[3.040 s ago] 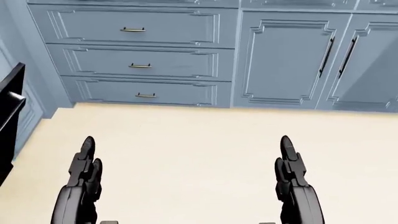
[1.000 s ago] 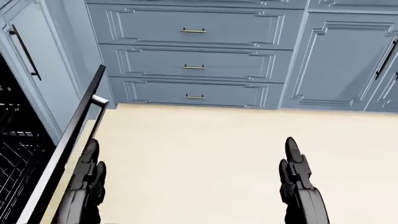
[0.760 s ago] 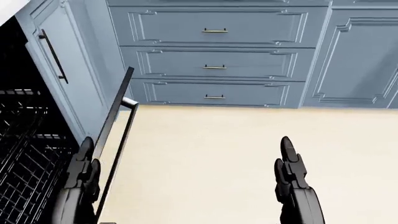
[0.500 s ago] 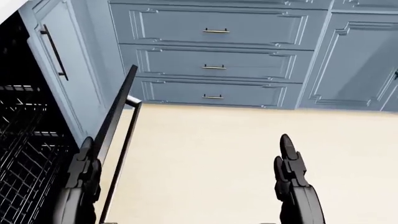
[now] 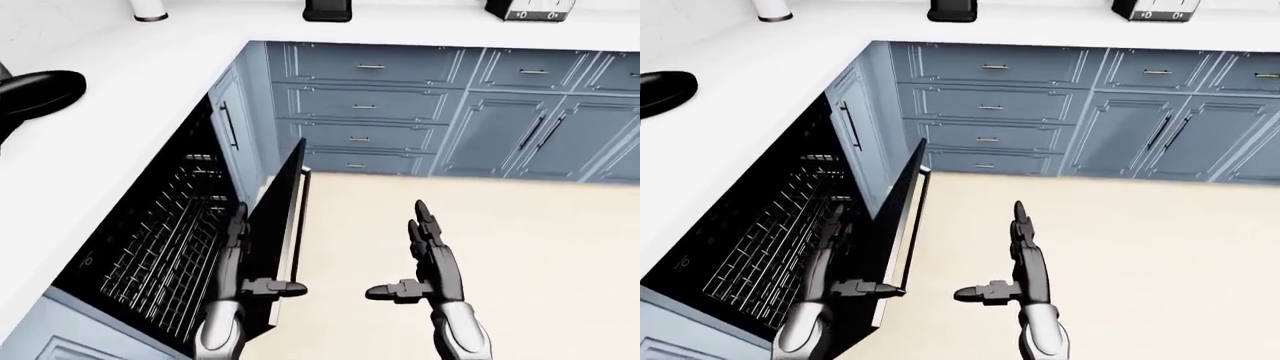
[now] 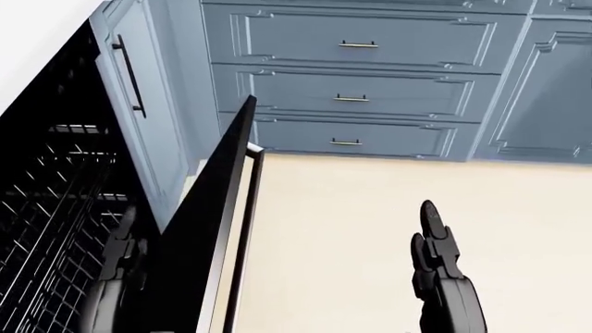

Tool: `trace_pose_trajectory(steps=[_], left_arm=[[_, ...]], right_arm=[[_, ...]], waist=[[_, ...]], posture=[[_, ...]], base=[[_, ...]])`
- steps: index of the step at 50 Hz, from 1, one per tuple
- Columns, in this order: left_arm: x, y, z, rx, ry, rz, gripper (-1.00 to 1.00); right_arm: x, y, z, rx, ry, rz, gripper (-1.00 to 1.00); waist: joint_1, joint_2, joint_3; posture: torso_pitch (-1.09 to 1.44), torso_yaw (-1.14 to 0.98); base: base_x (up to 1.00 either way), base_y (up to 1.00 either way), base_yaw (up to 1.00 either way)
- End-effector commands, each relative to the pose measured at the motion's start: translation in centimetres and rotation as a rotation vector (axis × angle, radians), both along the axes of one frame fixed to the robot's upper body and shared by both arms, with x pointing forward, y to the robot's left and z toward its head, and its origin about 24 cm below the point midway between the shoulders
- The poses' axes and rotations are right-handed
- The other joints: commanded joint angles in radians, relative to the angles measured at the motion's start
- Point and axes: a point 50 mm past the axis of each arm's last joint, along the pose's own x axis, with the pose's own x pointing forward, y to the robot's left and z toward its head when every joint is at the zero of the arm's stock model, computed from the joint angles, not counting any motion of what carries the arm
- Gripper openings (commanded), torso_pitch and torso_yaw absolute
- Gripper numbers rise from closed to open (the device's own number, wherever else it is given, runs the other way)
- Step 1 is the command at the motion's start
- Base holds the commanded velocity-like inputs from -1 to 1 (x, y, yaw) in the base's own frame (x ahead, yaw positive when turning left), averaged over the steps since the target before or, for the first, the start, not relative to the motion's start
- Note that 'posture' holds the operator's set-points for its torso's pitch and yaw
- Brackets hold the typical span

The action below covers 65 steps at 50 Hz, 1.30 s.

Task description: Close the dishwasher door

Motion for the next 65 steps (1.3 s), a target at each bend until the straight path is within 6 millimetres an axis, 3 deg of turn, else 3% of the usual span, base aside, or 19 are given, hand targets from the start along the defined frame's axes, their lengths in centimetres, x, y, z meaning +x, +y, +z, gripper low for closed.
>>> trace_pose_trajectory(steps=[1, 5, 7, 8, 9, 19, 27, 33, 39, 45, 47, 50, 54, 59, 62, 65], left_arm=[[0.3, -0.1, 1.6, 0.001, -0.084, -0.005, 1.0], [0.5, -0.1, 1.6, 0.002, -0.083, -0.004, 1.0], [0.5, -0.2, 1.8, 0.001, -0.086, -0.006, 1.0], [0.6, -0.2, 2.0, 0.001, -0.089, -0.007, 1.0], [0.6, -0.3, 2.2, 0.001, -0.091, -0.006, 1.0], [1.1, -1.8, 3.7, 0.003, -0.105, -0.039, 1.0], [1.3, -4.9, 5.2, 0.005, -0.127, -0.115, 1.0], [2.0, -8.4, 6.4, -0.01, -0.115, -0.204, 1.0], [2.3, -11.1, 5.4, -0.015, -0.068, -0.267, 1.0], [2.6, -13.7, 2.8, -0.019, 0.007, -0.322, 1.0], [3.0, -14.5, 0.7, -0.011, 0.052, -0.336, 1.0], [3.2, -15.2, -4.1, 0.029, 0.135, -0.342, 1.0], [2.9, -14.8, -7.5, 0.059, 0.189, -0.332, 1.0], [1.5, -13.8, -9.6, 0.077, 0.255, -0.327, 1.0], [1.4, -13.5, -9.7, 0.079, 0.236, -0.319, 1.0], [-0.2, -12.8, -11.2, 0.105, 0.291, -0.325, 1.0]], right_arm=[[0.2, 0.1, 1.4, 0.0, -0.074, 0.004, 1.0], [0.2, 0.0, 1.4, 0.001, -0.074, 0.003, 1.0], [0.1, 0.0, 1.5, 0.001, -0.076, 0.005, 1.0], [0.0, -0.1, 1.5, 0.0, -0.076, 0.003, 1.0], [0.0, -0.3, 1.5, 0.0, -0.076, -0.001, 1.0], [-0.5, -1.2, 1.2, -0.001, -0.085, -0.028, 1.0], [-0.7, -1.8, 1.5, -0.001, -0.092, -0.043, 1.0], [-0.9, -2.0, 1.5, 0.001, -0.094, -0.051, 1.0], [-1.1, -2.2, 1.5, 0.003, -0.096, -0.055, 1.0], [-1.3, -2.4, 1.5, 0.006, -0.099, -0.057, 1.0], [-1.3, -2.4, 1.4, 0.006, -0.099, -0.057, 1.0], [-1.4, -2.4, 1.4, 0.007, -0.1, -0.058, 1.0], [-1.5, -2.4, 1.4, 0.006, -0.099, -0.058, 1.0], [-1.5, -2.4, 1.5, 0.005, -0.1, -0.058, 1.0], [-1.5, -2.3, 1.5, 0.006, -0.101, -0.057, 1.0], [-1.5, -2.3, 1.5, 0.007, -0.102, -0.057, 1.0]], waist=[[0.004, 0.007, -0.009], [0.011, -0.004, -0.019], [0.017, -0.028, -0.025], [0.018, -0.028, -0.019], [0.016, -0.013, -0.023], [0.007, 0.009, -0.05], [0.004, 0.009, -0.056], [0.004, 0.002, -0.061], [0.004, -0.005, -0.059], [0.004, -0.012, -0.058], [0.006, -0.015, -0.057], [0.009, -0.022, -0.056], [0.007, -0.028, -0.062], [0.002, -0.028, -0.062], [0.0, -0.024, -0.063], [-0.001, -0.02, -0.064]], posture=[[0.0, 0.0], [0.0, 0.0], [0.0, 0.0], [0.0, 0.0], [0.0, 0.0], [0.0, 0.0], [0.0, 0.0], [0.0, 0.0], [0.0, 0.0], [0.0, 0.0], [0.0, 0.0], [0.0, 0.0], [0.0, 0.0], [0.0, 0.0], [0.0, 0.0], [0.0, 0.0]], base=[[0.0, 0.0, 0.0], [0.0, 0.0, 0.0], [0.0, 0.0, 0.0], [0.0, 0.0, 0.0], [0.0, 0.0, 0.0], [0.0, 0.0, 0.0], [0.0, 0.0, 0.0], [0.0, 0.0, 0.0], [0.0, 0.0, 0.0], [0.0, 0.0, 0.0], [0.0, 0.0, 0.0], [0.0, 0.0, 0.0], [0.0, 0.0, 0.0], [0.0, 0.0, 0.0], [0.0, 0.0, 0.0], [0.0, 0.0, 0.0]])
